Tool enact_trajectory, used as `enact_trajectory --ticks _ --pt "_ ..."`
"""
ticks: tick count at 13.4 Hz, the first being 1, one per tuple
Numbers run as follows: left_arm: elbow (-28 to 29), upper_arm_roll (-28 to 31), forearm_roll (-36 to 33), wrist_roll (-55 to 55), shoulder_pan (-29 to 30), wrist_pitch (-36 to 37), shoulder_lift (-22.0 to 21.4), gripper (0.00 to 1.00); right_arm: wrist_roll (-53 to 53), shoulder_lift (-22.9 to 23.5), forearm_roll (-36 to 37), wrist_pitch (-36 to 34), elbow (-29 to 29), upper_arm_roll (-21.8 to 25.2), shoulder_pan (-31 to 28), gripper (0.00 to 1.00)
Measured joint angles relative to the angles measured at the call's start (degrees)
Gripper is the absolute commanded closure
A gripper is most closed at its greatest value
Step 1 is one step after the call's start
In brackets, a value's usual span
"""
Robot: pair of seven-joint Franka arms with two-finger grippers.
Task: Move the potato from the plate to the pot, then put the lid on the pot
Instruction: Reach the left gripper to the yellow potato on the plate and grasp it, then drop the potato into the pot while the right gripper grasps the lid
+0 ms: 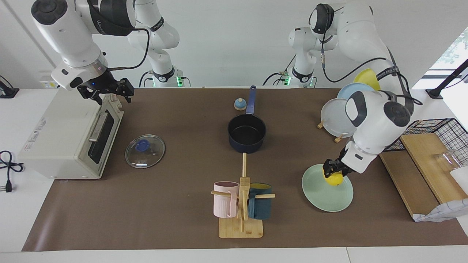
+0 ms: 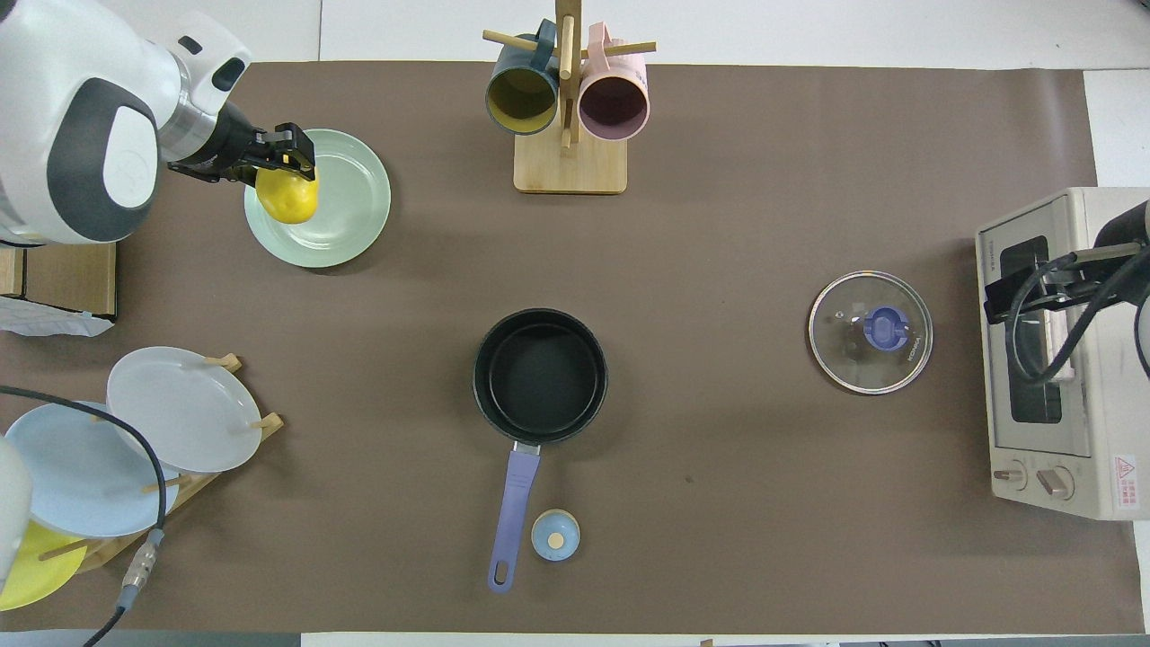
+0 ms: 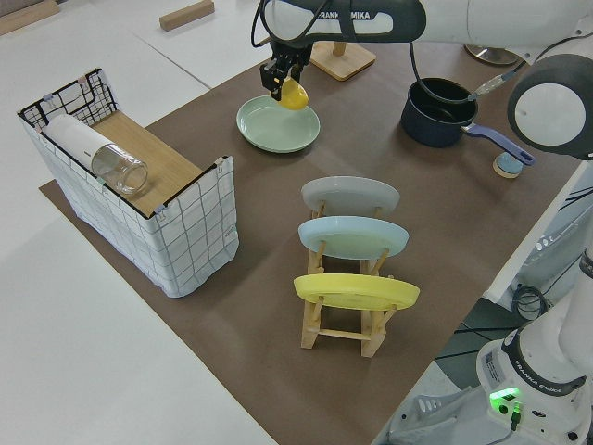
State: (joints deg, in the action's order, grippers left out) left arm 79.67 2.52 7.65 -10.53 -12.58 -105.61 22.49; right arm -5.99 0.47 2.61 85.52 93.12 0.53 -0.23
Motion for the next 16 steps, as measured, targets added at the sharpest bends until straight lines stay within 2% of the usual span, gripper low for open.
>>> enact_trajectory --ticks 3,5,8,10,14,16 --pt "1.8 -0.2 0.1 -8.1 -5.7 5.0 -6.7 1.00 -0.1 -0.2 -1.3 3.3 1.0 -0.3 0.5 0.00" --pt "5.9 -0.3 0.1 -12.8 -10.6 4.4 -9.3 1.00 -0.8 -0.9 -2.5 11.8 5.8 -0.6 0.8 0.00" --pt "17.2 -0.5 0.1 -17.2 -17.9 -5.3 -12.8 1.00 -1.3 -0.5 -2.9 24.5 15.0 -0.8 3.4 0.00" --pt "23.6 -0.4 0.1 -19.0 -21.6 -9.8 -14.4 1.00 -2.4 1.9 -2.9 29.8 18.1 -0.8 4.2 0.00" --pt "30.5 -0.4 0.1 -20.2 -25.7 -17.0 -14.5 1.00 -9.3 6.7 -2.9 46.9 28.3 -0.4 2.6 0.00" --pt "32.7 -0.4 0.1 -20.2 -26.7 -19.2 -14.5 1.00 -10.0 7.2 -2.9 49.7 31.7 -0.4 2.1 0.00"
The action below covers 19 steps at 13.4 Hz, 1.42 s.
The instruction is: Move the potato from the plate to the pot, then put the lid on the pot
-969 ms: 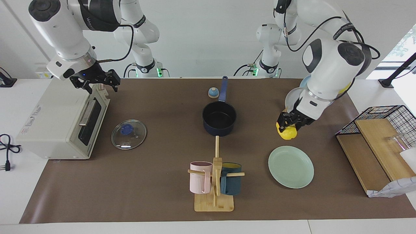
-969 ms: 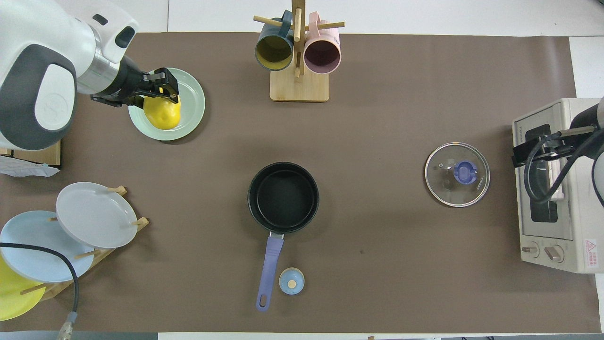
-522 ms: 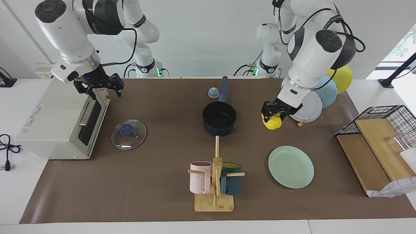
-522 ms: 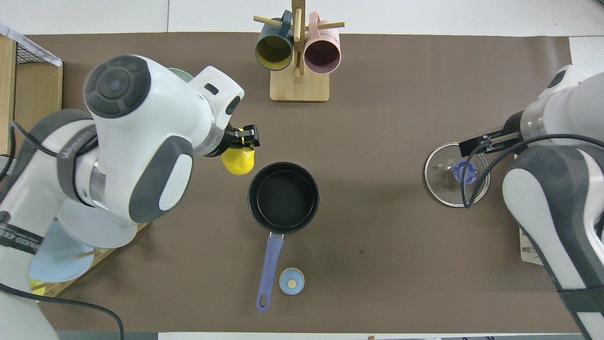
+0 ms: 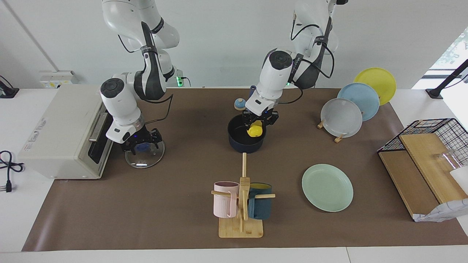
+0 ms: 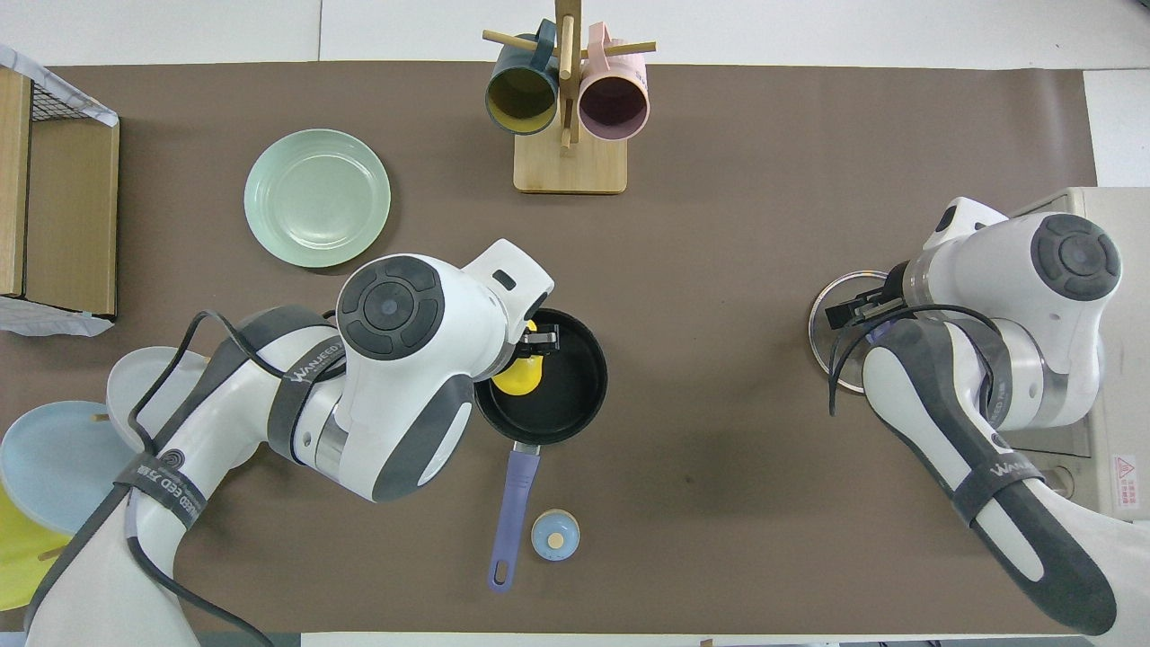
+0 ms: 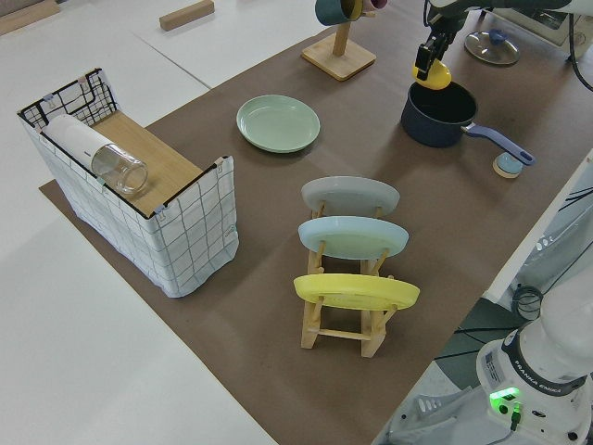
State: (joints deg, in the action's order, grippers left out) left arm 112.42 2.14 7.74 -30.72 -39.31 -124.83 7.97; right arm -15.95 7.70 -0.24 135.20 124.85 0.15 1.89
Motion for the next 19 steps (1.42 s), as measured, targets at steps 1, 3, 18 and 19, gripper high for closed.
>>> enact_trajectory --ticks 1,3,18,19 --pt "0.7 0.0 0.0 0.1 -0.4 -0.6 0.0 1.00 0.0 0.0 0.0 0.1 0.6 0.0 0.0 0.00" --pt "1.8 0.1 0.0 0.4 -0.9 -2.2 0.3 1.00 -0.1 0.0 0.0 0.0 1.0 0.1 -0.3 0.00" --pt "4.0 0.2 -1.2 0.7 -4.0 -8.5 5.7 1.00 -2.3 -0.8 -0.3 -1.9 2.8 0.0 -2.9 0.56" --pt "4.3 0.2 -1.6 0.9 -4.0 -8.9 5.7 1.00 -2.3 -1.0 -0.4 -2.3 2.7 -0.1 -2.9 0.58"
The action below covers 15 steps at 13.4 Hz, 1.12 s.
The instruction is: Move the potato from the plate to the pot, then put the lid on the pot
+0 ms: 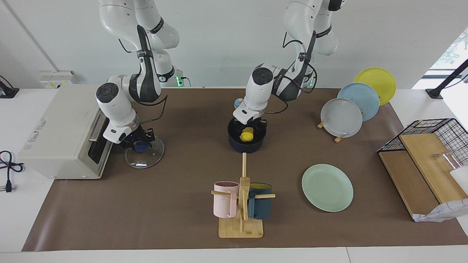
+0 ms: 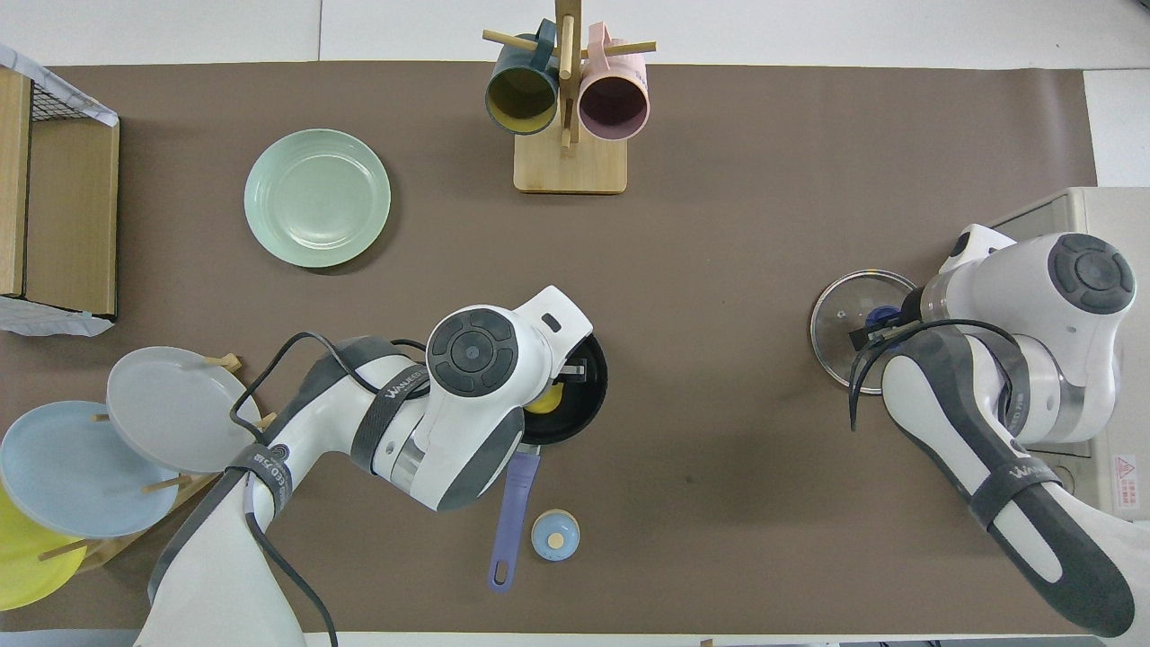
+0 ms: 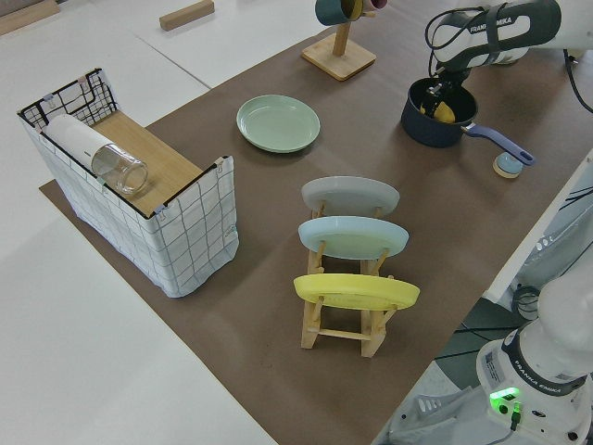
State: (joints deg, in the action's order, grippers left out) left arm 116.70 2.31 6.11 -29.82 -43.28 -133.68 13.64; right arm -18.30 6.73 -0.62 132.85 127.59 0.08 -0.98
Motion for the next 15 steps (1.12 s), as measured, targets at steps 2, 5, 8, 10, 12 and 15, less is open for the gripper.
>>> enact_trajectory --ticks 2,5,8,10,12,15 --pt "0.4 0.0 -0.6 0.2 0.0 -0.3 0.0 1.00 0.0 -0.3 -0.1 -1.4 -0.3 -0.1 0.0 0.60" --pt "0.8 0.0 -0.8 0.7 0.0 -0.5 0.0 0.97 0.0 -0.3 -0.1 -6.4 -3.6 -0.2 0.3 0.61" --pt "0.8 0.0 -0.9 2.2 0.0 -0.5 0.0 0.22 1.9 -0.4 -0.1 -14.8 -11.0 -0.3 3.2 0.79" --pt "0.8 0.0 -0.9 2.4 -0.1 -0.5 0.0 0.00 5.6 -0.6 -0.2 -18.0 -15.0 -0.6 7.4 1.00" --pt "0.6 0.1 -0.9 2.4 0.0 -0.3 -0.4 0.00 11.2 -0.6 -0.2 -18.9 -17.2 -0.8 12.5 1.00" --pt "-1.7 0.8 -0.9 2.5 0.5 4.8 -2.6 0.00 14.9 -0.5 -0.2 -18.9 -17.6 -1.0 16.1 1.00"
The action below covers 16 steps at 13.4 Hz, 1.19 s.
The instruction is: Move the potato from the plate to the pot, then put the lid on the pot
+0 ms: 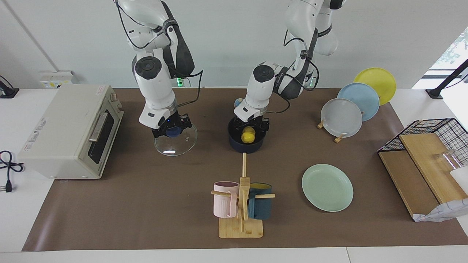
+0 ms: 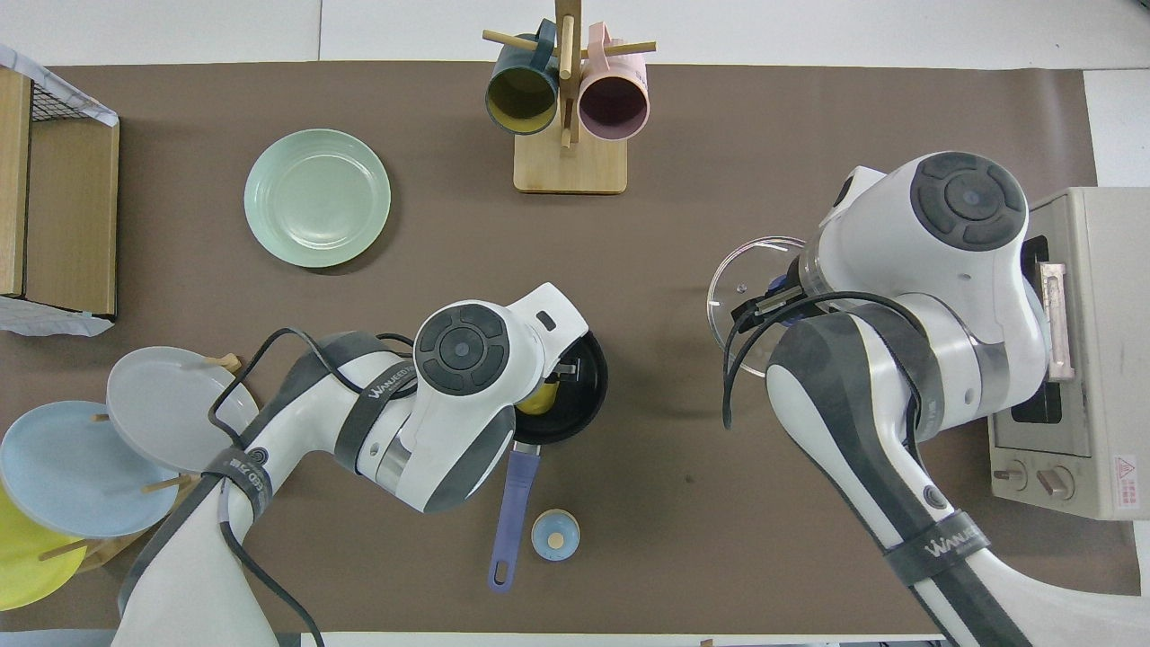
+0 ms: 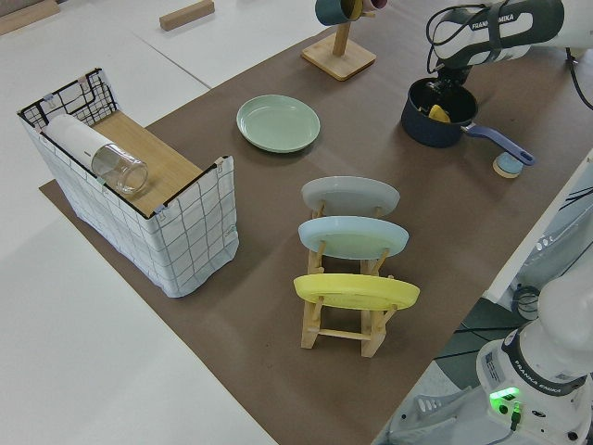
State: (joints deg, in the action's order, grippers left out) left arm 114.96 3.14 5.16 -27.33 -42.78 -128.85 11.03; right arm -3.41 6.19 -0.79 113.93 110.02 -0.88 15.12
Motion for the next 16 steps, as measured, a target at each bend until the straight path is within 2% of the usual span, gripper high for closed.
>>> enact_trajectory --ticks 4,7,9,11,13,14,16 --pt "-7.6 0.5 0.0 2.1 5.9 13.1 -4.2 0.00 3.6 0.1 0.0 0.0 -0.3 0.0 2.4 1.00" --pt "-14.5 0.9 0.0 5.5 13.4 22.9 -7.8 0.00 15.8 0.8 0.0 0.1 -3.9 -0.1 11.1 1.00" --pt "-18.1 1.3 0.0 9.4 19.7 28.4 -10.3 0.00 24.4 2.8 0.0 -0.8 -8.9 -0.2 17.3 1.00" --pt "-19.5 1.6 0.0 15.1 25.8 31.4 -12.2 0.00 32.5 7.9 0.1 -5.2 -17.3 -0.2 21.7 1.00" --pt "-19.6 1.7 0.0 22.9 31.3 33.3 -13.1 0.00 38.5 15.2 0.6 -8.6 -26.1 -0.1 25.6 1.00" --pt "-19.6 1.7 0.0 27.1 33.7 34.3 -13.2 0.00 40.3 18.4 1.5 -9.0 -29.0 -0.1 27.0 1.00" --pt "-19.5 1.7 -0.3 32.0 36.9 35.6 -13.3 0.00 41.3 21.4 2.3 -9.1 -30.9 0.0 27.7 1.00"
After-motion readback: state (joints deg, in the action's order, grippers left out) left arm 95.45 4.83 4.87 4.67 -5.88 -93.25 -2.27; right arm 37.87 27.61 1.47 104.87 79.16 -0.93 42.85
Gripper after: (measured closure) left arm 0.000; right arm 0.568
